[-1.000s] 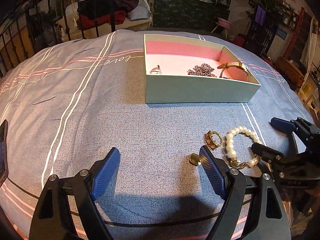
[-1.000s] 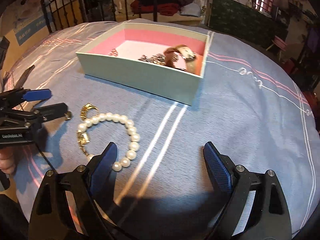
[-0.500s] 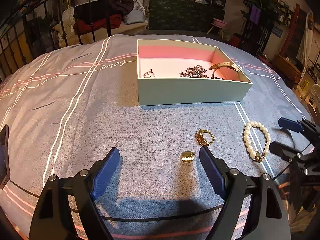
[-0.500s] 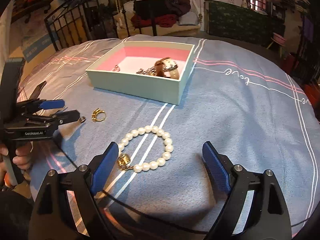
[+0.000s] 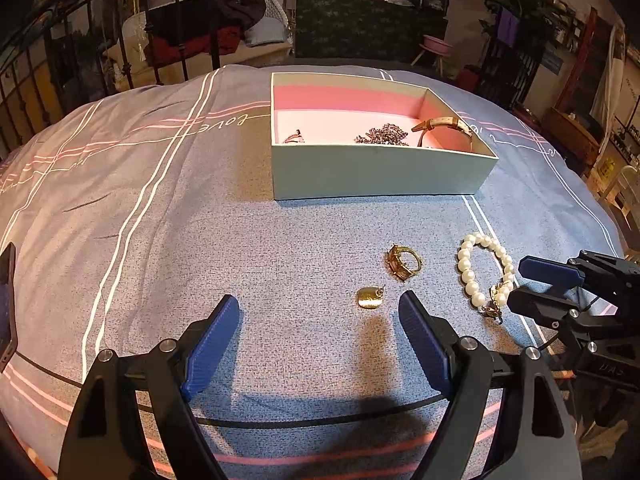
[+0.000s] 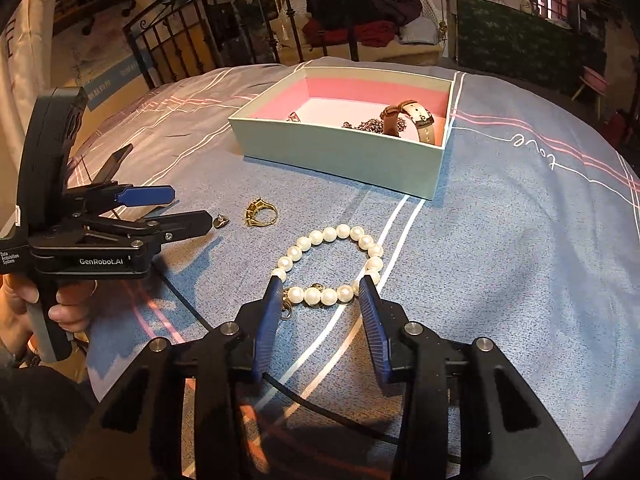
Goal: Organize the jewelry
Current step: 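Move the right tool toward the pearl bracelet beside the gold ring, then grasp the pearl bracelet with the right tool while the left tool lowers to the gold tag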
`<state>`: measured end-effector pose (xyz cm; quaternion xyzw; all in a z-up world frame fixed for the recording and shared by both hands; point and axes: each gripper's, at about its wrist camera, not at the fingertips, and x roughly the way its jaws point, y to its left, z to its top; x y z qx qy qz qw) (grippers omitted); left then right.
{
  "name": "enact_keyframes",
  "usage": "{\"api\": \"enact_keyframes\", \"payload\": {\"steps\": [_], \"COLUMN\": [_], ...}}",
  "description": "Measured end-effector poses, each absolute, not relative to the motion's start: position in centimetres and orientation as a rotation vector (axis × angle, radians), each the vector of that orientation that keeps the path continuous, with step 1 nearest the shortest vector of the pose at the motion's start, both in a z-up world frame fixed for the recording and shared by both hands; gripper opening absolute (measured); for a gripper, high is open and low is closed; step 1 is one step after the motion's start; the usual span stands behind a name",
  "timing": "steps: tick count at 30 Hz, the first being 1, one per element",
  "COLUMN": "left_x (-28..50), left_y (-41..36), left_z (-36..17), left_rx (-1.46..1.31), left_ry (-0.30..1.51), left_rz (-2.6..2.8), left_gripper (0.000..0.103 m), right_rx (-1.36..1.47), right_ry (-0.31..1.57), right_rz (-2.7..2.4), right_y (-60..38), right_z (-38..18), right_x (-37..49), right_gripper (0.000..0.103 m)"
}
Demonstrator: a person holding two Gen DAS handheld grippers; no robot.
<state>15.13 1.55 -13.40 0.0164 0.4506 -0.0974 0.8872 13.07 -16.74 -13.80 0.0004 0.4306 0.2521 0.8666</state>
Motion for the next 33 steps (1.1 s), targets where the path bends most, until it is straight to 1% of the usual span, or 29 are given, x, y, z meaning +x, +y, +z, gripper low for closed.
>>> {"api": "enact_keyframes", "payload": {"steps": [3,5,6,12,15,18,20,21,22,26,27,28,29,31,33], "left_x": [15.1,15.1,15.0,14.8,14.6,14.6,14.7,14.8,14.9,15.1,15.1,15.2,15.2,15.2,15.2], "left_y": [1.4,1.4,1.3,1.1,0.9,0.3,-0.1,-0.3,-0.5,-0.7,-0.8,-0.8,-0.8,-1.0,-1.1], "left_z": [-13.4,-13.4,-13.3,-13.2,-13.4,-13.7,-14.0,-14.3,-14.4,-14.4,-14.4,-14.5,-14.5,-14.6,-14.6], "left_rx": [0.036,0.034,0.034,0.048,0.046,0.064,0.082,0.095,0.108,0.117,0.116,0.117,0.120,0.132,0.137], "left_ry": [0.936,0.933,0.931,0.926,0.927,0.923,0.923,0.928,0.928,0.919,0.918,0.917,0.915,0.908,0.906], "left_rz": [-0.207,-0.212,-0.216,-0.225,-0.245,-0.258,-0.265,-0.260,-0.254,-0.272,-0.276,-0.275,-0.274,-0.276,-0.275], "left_gripper": [0.079,0.079,0.079,0.079,0.079,0.079,0.069,0.066,0.061,0.055,0.055,0.054,0.054,0.054,0.053], "right_rx": [-0.006,-0.014,-0.015,0.018,0.002,-0.019,-0.042,-0.055,-0.068,-0.109,-0.114,-0.118,-0.117,-0.115,-0.107], "right_ry": [0.910,0.919,0.919,0.921,0.937,0.945,0.947,0.950,0.952,0.958,0.958,0.956,0.956,0.955,0.953], "right_rz": [0.523,0.530,0.528,0.505,0.503,0.510,0.506,0.506,0.503,0.506,0.509,0.514,0.521,0.522,0.523], "right_y": [-16.7,-16.6,-16.5,-16.9,-16.6,-15.8,-15.1,-14.8,-14.4,-13.4,-13.2,-13.0,-12.9,-12.8,-12.9], "right_z": [-13.8,-13.9,-14.0,-14.2,-14.7,-15.2,-15.4,-15.6,-15.6,-15.8,-15.8,-15.8,-15.7,-15.5,-15.3], "right_x": [13.3,13.3,13.4,13.6,13.8,14.2,14.6,14.8,14.9,15.6,15.8,15.9,16.1,16.3,16.5], "right_gripper": [0.041,0.050,0.059,0.060,0.072,0.079,0.079,0.079,0.079,0.078,0.074,0.064,0.060,0.047,0.041]}}
